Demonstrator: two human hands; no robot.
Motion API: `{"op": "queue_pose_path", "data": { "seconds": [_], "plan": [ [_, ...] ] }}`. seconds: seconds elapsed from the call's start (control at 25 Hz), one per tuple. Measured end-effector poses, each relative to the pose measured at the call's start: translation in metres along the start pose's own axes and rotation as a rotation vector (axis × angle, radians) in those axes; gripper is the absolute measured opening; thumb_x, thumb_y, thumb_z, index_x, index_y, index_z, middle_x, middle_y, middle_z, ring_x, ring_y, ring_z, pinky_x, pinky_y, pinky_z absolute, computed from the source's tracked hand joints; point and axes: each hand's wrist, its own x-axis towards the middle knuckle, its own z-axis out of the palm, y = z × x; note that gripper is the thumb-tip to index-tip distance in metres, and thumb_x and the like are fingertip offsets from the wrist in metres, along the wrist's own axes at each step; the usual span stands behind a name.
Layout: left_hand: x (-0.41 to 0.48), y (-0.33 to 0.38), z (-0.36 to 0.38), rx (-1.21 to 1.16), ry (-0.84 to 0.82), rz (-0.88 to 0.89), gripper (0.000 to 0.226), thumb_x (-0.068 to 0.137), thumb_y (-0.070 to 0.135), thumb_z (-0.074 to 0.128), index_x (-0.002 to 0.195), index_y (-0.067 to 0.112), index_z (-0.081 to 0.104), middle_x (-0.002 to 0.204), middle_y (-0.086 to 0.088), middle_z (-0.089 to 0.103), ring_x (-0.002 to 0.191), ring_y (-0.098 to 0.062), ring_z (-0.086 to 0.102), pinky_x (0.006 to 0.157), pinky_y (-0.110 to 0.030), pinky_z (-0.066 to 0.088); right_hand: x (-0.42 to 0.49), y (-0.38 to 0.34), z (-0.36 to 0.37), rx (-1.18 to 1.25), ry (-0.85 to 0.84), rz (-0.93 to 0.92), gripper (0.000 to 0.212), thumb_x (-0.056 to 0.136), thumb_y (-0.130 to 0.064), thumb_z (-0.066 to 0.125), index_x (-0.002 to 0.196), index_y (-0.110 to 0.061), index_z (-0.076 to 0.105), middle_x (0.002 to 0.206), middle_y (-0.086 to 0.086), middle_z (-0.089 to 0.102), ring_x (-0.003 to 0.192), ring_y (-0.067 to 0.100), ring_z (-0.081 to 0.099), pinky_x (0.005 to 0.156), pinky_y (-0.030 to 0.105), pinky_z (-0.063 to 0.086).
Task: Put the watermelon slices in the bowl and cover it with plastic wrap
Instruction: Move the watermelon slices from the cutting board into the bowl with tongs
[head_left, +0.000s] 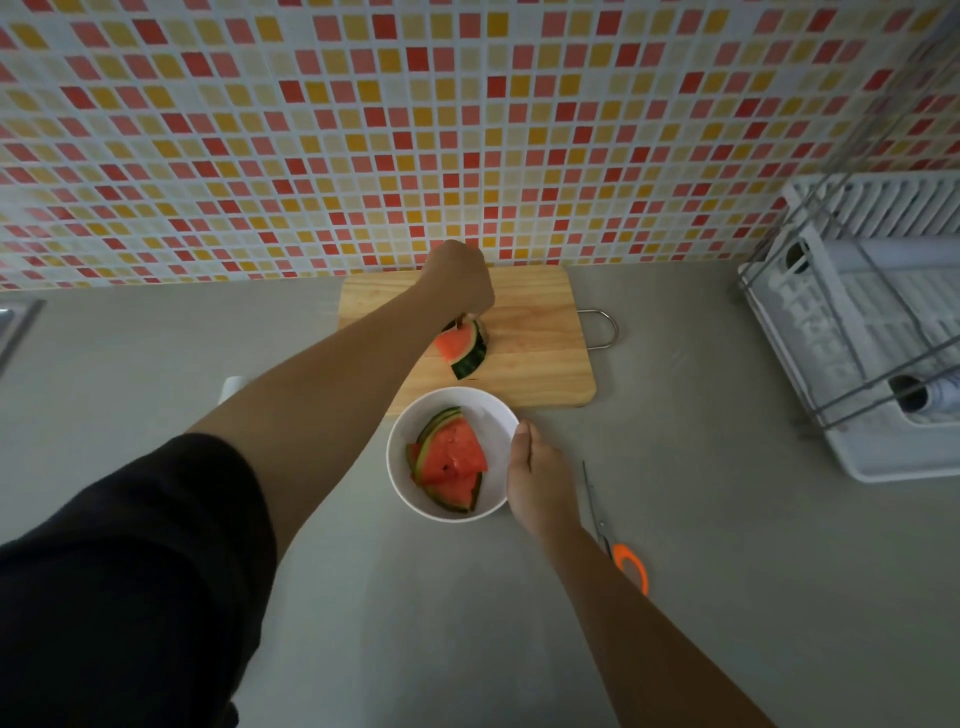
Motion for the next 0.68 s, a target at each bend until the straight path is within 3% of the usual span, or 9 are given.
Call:
{"op": "queue_pose_path", "data": {
  "seconds": [0.16,0.28,0.36,0.48,0.56,0.68],
  "plan": [
    [-0.009,-0.011,0.017,0.084,0.041,0.062,0.033,0.087,0.018,0.054,0.058,0.012,0.04,0.056,0.0,0.039,0.046,-0.011,0.035,0.04,-0.021,0.025,0.001,-0.001,0.002,-0.031,0.01,0.003,0.037,0.097,-0.032,0.028,0.091,-0.012,0.059,0.088,0.015,0.067,0.085,0.034,0.06,0.064,0.031,0.034],
    [-0.011,-0.022,0.022,-0.023,0.093,0.059,0.035,0.087,0.02,0.056,0.057,0.012,0.039,0.056,0.001,0.038,0.047,-0.011,0.035,0.041,-0.021,0.026,0.001,0.0,0.002,-0.046,0.012,0.001,0.037,0.097,-0.032,0.027,0.08,-0.015,0.055,0.084,0.015,0.067,0.082,0.034,0.06,0.063,0.031,0.033],
    [-0.008,-0.039,0.021,-0.214,0.101,-0.036,0.034,0.082,0.024,0.064,0.06,0.011,0.043,0.058,0.0,0.043,0.049,-0.012,0.039,0.042,-0.021,0.03,0.001,-0.002,0.002,-0.047,0.024,-0.007,0.037,0.098,-0.031,0.027,0.074,-0.016,0.051,0.08,0.015,0.066,0.077,0.033,0.059,0.061,0.031,0.033],
    [-0.005,-0.073,0.025,-0.67,0.035,-0.197,0.023,0.074,0.025,0.076,0.075,0.005,0.064,0.071,-0.006,0.064,0.053,-0.015,0.051,0.046,-0.021,0.039,0.0,-0.003,0.001,-0.045,0.035,-0.034,0.039,0.098,-0.027,0.029,0.073,-0.009,0.054,0.075,0.017,0.065,0.073,0.035,0.06,0.061,0.037,0.041],
    [-0.008,-0.092,0.034,-0.931,-0.024,-0.299,0.022,0.074,0.023,0.078,0.071,0.005,0.065,0.067,-0.007,0.064,0.039,-0.011,0.04,0.038,-0.018,0.032,0.001,-0.002,0.0,-0.029,0.012,-0.022,0.039,0.098,-0.028,0.029,0.072,-0.01,0.052,0.074,0.017,0.064,0.073,0.034,0.06,0.062,0.038,0.043],
    [-0.014,-0.114,0.048,-1.203,-0.108,-0.413,0.02,0.078,0.018,0.076,0.07,0.005,0.065,0.065,-0.008,0.057,0.035,-0.007,0.029,0.034,-0.016,0.022,0.0,-0.001,0.0,-0.014,-0.014,0.0,0.039,0.098,-0.031,0.028,0.072,-0.013,0.05,0.072,0.014,0.062,0.071,0.032,0.058,0.06,0.033,0.038]
  ]
}}
